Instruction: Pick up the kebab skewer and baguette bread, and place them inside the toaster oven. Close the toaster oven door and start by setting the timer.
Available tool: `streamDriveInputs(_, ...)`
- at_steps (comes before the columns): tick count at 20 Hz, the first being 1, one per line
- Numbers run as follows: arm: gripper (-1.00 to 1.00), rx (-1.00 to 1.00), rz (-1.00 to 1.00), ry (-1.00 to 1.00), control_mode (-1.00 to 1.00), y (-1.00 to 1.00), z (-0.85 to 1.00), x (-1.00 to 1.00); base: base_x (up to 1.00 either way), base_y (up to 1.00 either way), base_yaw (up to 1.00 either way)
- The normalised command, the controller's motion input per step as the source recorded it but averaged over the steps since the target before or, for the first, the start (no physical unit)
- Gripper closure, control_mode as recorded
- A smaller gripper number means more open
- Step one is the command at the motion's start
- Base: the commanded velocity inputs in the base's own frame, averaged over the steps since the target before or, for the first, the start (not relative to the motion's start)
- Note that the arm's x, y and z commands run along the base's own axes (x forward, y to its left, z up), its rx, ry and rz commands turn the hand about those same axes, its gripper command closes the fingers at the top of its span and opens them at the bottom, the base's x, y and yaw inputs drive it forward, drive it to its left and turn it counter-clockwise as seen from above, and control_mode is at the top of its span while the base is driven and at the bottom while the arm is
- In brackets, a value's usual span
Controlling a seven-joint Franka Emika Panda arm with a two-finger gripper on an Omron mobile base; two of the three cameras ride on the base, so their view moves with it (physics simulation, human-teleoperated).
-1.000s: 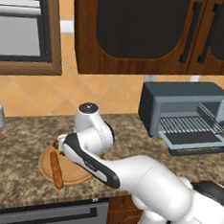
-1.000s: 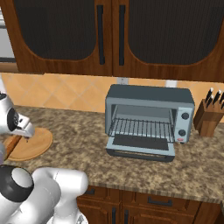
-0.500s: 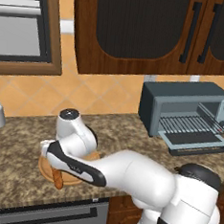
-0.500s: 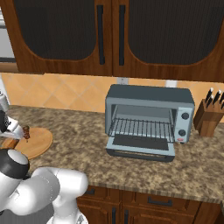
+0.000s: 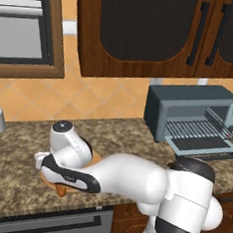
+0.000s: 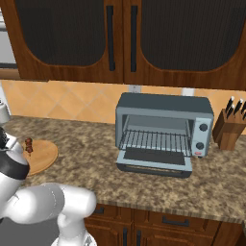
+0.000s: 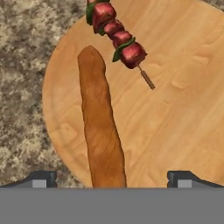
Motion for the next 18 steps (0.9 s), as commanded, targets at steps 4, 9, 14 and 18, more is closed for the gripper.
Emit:
streamDriveInputs(4,-1.00,0.00,0.00,0.00,-1.00,0.02,-0.34,0.06,0.00,0.00,0.00)
streamDriveInputs(9,-1.00,0.00,0.00,0.00,-1.00,0.01,-0.22,0.06,0.00,0.00,0.00)
streamDriveInputs(14,-1.00,0.00,0.00,0.01,-1.00,0.00,-0.22,0.03,0.00,0.00,0.00)
streamDriveInputs(18,-1.00,0.00,0.00,0.00,-1.00,0.00,-0.26,0.05,0.00,0.00,0.00)
